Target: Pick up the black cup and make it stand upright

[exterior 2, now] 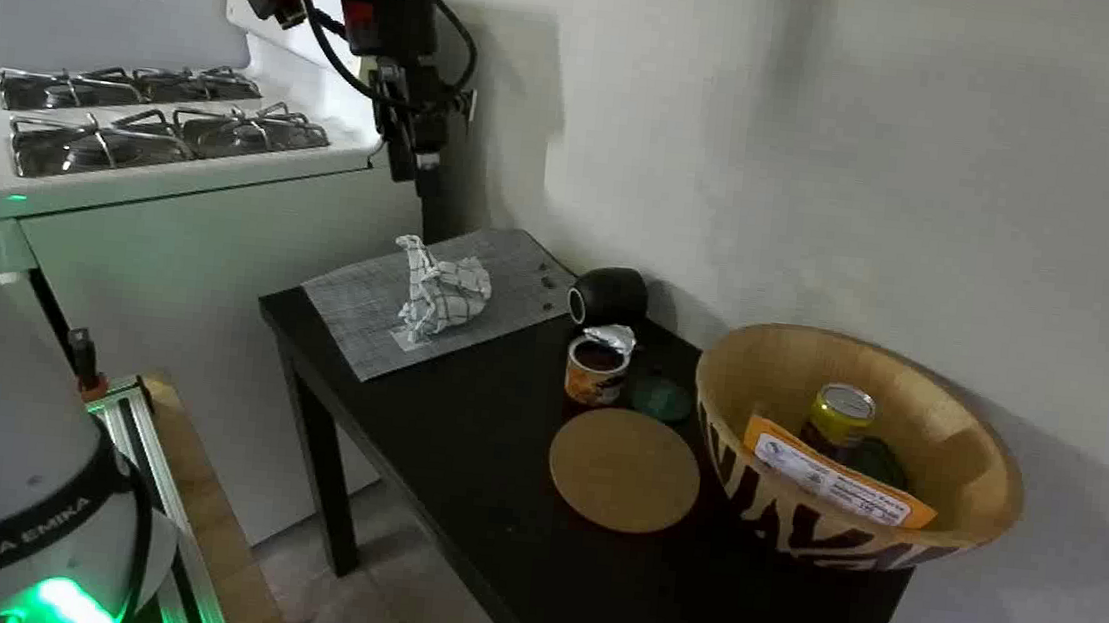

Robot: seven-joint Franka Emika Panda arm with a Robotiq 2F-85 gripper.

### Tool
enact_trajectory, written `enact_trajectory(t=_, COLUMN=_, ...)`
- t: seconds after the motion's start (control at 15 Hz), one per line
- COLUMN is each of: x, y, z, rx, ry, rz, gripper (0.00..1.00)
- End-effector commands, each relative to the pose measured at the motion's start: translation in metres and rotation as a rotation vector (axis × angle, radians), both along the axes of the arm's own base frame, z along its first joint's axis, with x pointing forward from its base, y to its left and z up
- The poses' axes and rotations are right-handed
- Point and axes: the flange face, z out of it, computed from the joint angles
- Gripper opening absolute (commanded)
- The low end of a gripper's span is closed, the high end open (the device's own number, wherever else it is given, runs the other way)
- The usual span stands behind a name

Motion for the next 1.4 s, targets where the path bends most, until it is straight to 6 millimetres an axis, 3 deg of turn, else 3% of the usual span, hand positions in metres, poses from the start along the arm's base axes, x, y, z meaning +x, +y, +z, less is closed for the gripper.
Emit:
enact_trajectory(t=0.0, x=0.000, y=0.000, z=0.001, rx=0.000, ry=0.001, rz=0.000, gripper=1.00)
enact_trajectory(t=0.33, x=0.007, y=-0.005, z=0.002, rx=0.039, ry=-0.027, rz=-0.031, gripper=1.00)
enact_trajectory(t=0.6, x=0.039, y=-0.045, z=0.004, rx=0.186, ry=-0.108, rz=-0.045, gripper=1.00)
enact_trajectory(t=0.93, x=0.086, y=-0.107, z=-0.007, rx=0.323, ry=-0.098, rz=0.190, gripper=1.00)
enact_trajectory(t=1.13, x=0.116, y=-0.133, z=-0.014, rx=0.363, ry=-0.028, rz=0.314, gripper=1.00)
enact_trajectory(t=1.2, x=0.089, y=-0.126, z=-0.008, rx=0.321, ry=-0.081, rz=0.254, gripper=1.00)
enact_trajectory(t=1.33, x=0.107, y=-0.136, z=-0.012, rx=0.337, ry=-0.053, rz=0.290, gripper=1.00)
